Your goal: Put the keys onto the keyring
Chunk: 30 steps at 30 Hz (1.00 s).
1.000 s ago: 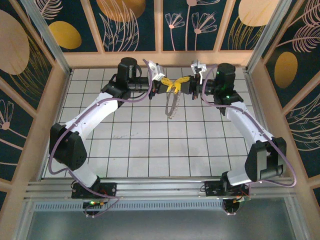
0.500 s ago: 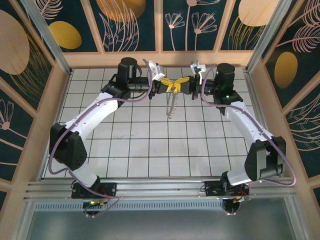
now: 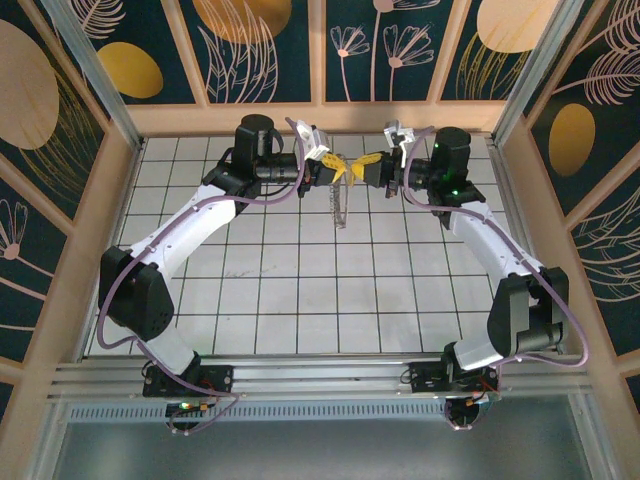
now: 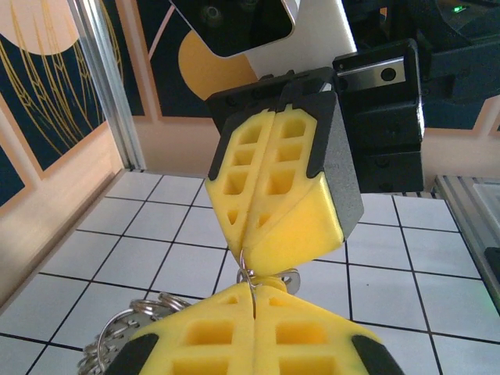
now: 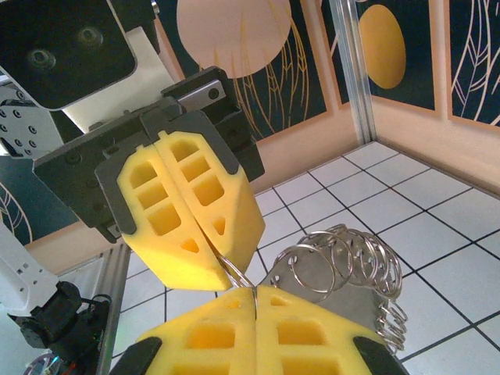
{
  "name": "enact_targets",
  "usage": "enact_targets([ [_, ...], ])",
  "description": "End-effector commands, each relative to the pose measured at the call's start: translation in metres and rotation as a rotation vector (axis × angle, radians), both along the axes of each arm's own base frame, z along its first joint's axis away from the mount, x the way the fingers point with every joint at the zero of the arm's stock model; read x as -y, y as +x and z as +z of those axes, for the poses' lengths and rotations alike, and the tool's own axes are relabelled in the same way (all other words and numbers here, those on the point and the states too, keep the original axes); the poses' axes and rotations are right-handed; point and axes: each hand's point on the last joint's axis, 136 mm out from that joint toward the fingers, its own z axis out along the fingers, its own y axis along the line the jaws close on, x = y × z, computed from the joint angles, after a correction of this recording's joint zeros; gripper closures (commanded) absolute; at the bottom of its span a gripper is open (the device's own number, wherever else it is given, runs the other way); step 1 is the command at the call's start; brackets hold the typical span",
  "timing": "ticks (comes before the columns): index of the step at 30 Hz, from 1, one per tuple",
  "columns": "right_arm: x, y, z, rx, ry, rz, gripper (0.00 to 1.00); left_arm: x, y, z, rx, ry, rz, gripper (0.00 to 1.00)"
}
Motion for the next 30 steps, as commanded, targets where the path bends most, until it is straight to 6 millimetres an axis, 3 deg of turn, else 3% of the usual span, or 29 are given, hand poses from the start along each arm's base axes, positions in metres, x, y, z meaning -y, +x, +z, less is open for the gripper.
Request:
enact_targets([
  [1, 0.008, 0.012, -0.005, 0.006, 0.006, -0.042, 1.00, 0.003, -0.020, 0.033, 0.085, -0.067, -0.079, 1.00],
  [17, -0.010, -0.012, -0.009, -0.049, 0.062, 0.061, 1.00, -0.001, -0.011, 0.046, 0.102, -0.172, 0.001, 1.00],
  [30, -0.017, -0.012, 0.010, -0.114, 0.173, 0.006, 1.00, -0.007, -0.005, 0.058, 0.056, -0.316, 0.062, 1.00],
])
